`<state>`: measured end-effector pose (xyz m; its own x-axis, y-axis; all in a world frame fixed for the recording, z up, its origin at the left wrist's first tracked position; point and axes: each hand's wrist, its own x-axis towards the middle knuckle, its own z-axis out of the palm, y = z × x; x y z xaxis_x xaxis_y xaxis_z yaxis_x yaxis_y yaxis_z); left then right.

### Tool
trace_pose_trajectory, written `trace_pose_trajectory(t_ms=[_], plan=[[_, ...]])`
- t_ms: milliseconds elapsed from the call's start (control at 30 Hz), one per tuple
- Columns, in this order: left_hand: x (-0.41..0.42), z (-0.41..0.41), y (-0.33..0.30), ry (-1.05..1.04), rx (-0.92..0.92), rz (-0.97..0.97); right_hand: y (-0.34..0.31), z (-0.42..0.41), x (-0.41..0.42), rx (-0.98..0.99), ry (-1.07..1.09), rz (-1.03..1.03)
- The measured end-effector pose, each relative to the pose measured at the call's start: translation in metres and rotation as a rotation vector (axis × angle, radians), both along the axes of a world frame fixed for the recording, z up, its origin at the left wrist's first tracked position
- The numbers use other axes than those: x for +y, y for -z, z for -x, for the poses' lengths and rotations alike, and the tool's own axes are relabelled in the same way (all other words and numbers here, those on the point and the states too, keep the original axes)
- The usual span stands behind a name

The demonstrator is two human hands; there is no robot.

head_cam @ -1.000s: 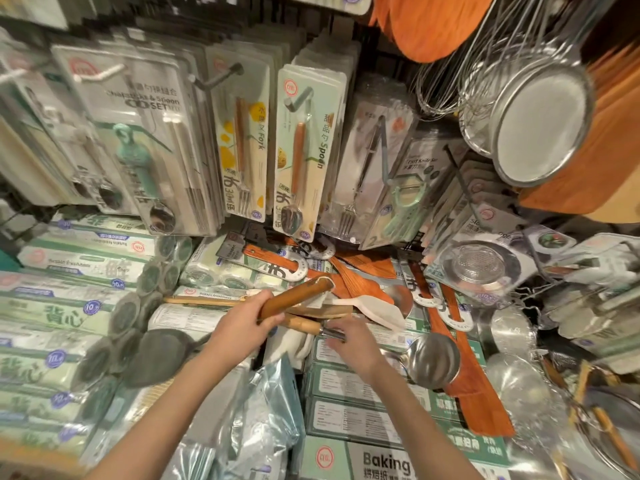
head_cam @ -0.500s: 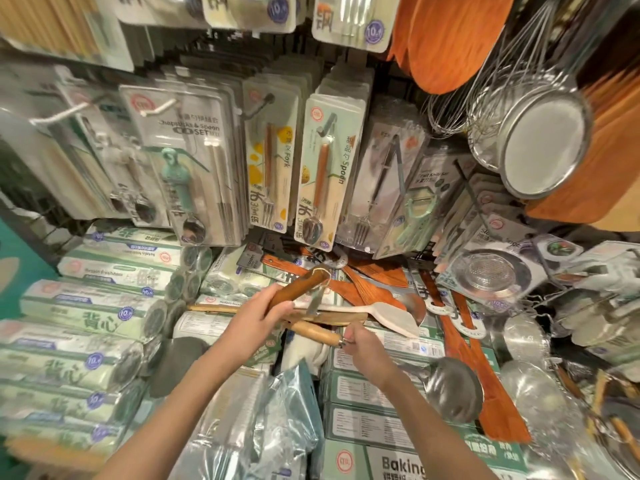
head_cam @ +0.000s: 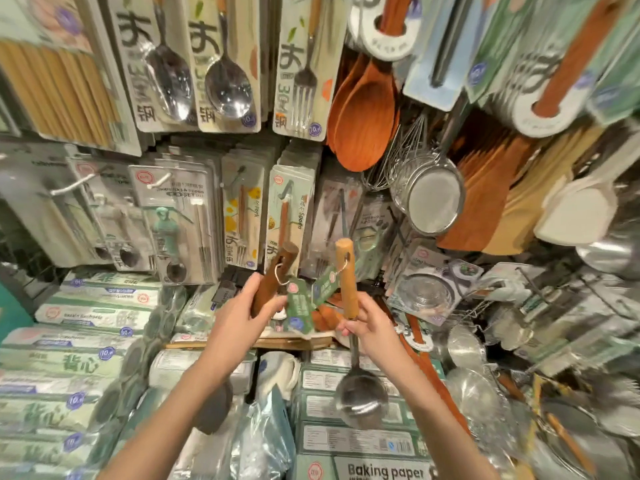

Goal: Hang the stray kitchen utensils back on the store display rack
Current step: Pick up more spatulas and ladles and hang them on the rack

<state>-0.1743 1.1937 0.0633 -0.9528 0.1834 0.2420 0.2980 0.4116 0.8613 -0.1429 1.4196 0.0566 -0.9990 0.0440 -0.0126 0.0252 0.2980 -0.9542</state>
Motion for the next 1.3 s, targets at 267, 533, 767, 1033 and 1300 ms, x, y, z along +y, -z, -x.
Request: trace_pose_trajectory(t_ms=[267, 533, 767, 1033, 1300], plan=[[0.057, -0.035, -0.057, 0.083, 0.067, -0.163, -0.103, -0.047, 0.041, 0.198, 0.022, -0.018], [0.167, -0.073, -0.118, 0.206, 0.040, -0.369, -0.181, -0.090, 0.129, 0.430, 0.099, -0.014], [0.286, -0.105, -0.155, 0.224, 0.057, -0.398, -0.232, -0.115, 0.243, 0.537, 0.083, -0.119], [0.382, -0.111, -0.193, 0.228, 0.077, -0.328, -0.283, -0.125, 0.334, 0.673, 0.117, -0.114], [0.442, -0.114, -0.237, 0.312, 0.067, -0.369, -0.305, -0.124, 0.372, 0.698, 0.105, -0.100]])
